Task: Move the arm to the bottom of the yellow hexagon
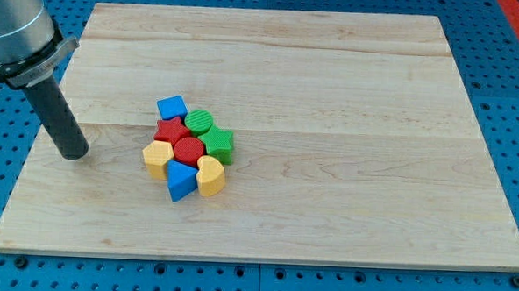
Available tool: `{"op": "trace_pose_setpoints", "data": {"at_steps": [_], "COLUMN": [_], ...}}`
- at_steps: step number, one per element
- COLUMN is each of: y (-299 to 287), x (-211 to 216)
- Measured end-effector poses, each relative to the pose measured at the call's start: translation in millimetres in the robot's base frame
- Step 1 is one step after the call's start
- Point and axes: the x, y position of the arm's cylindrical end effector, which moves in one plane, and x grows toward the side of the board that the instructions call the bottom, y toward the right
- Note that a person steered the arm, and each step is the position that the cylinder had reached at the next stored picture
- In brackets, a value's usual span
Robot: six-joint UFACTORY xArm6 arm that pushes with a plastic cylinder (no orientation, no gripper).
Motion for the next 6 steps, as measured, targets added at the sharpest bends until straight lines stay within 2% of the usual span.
{"op": "trace_pose_setpoints", "data": {"at_steps": [1,3,5,6], "y": [0.0,23.9,95.7,94.5], "x": [14.8,83.5,75.4,38.8]}}
